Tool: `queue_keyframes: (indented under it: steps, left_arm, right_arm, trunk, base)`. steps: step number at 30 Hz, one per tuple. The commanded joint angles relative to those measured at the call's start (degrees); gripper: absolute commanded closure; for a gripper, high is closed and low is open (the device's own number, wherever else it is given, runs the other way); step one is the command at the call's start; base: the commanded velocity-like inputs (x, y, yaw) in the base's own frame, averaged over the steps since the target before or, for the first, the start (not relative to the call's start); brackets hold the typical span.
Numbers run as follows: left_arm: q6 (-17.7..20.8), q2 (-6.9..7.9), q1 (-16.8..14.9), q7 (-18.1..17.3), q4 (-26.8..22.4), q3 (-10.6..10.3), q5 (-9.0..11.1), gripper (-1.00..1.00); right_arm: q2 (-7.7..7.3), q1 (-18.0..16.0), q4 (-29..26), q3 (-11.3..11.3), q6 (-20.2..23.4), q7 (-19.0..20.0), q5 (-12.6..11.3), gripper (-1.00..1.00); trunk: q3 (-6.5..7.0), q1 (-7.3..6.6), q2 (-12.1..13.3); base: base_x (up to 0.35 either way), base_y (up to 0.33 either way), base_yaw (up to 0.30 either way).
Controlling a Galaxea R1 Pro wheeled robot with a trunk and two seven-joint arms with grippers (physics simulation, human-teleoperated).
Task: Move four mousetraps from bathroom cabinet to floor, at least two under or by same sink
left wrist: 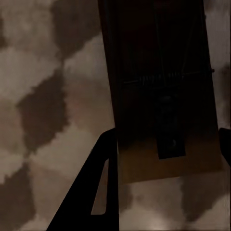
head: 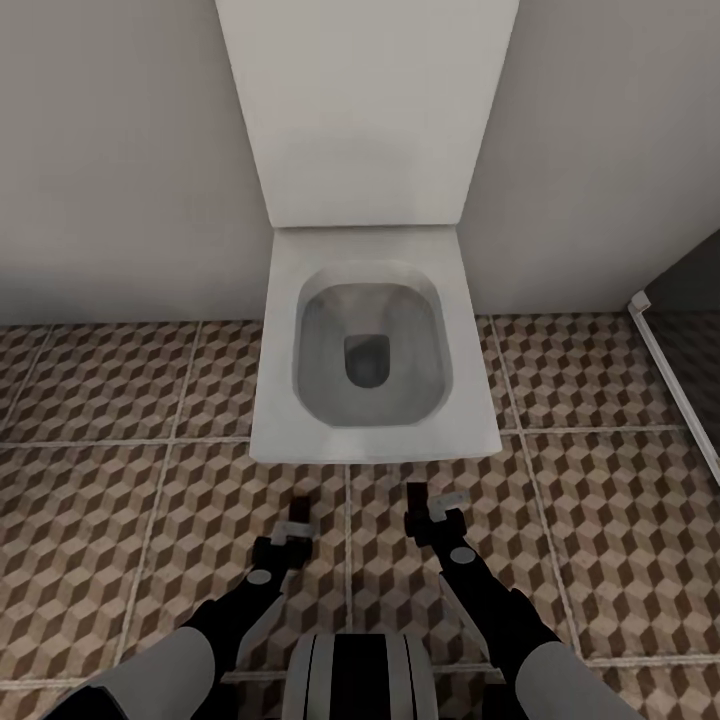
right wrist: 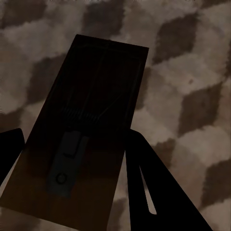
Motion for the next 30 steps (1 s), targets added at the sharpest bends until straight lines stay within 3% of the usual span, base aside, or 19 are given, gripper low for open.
queue_keyframes:
  steps: [1,15,26,30]
  left_arm:
    - [-0.5,0.03,0.0,0.4,-0.1,-0.5,0.4,1.0]
    - [-1.4,-0.14,0.0,0.3,-0.3,-0.6,0.4,1.0]
    - [-1.4,-0.15,0.0,0.3,-0.3,-0.6,0.4,1.0]
    - [-1.5,-0.15,0.0,0.3,-0.3,-0.6,0.4,1.0]
  right_arm:
    - [-0.04,0.0,-0.1,0.3,0.3,-0.3,-0.5,1.0]
    - [-0.04,0.0,-0.1,0.3,0.2,-0.2,-0.5,1.0]
    - [-0.04,0.0,-0.1,0.3,0.2,-0.2,-0.5,1.0]
    - [-0.04,0.0,-0.1,0.3,0.2,-0.2,-0.5,1.0]
  trunk:
    - [-0.03,-0.01,0.0]
    - [-0.03,-0.01,0.0]
    - [-2.46,0.28,-0.2]
    - [-2.46,0.28,-0.2]
  base:
    - [0.0,0.0,0.0]
    - [0.0,0.0,0.0]
    - [0.0,0.0,0.0]
    - [0.0,0.0,0.0]
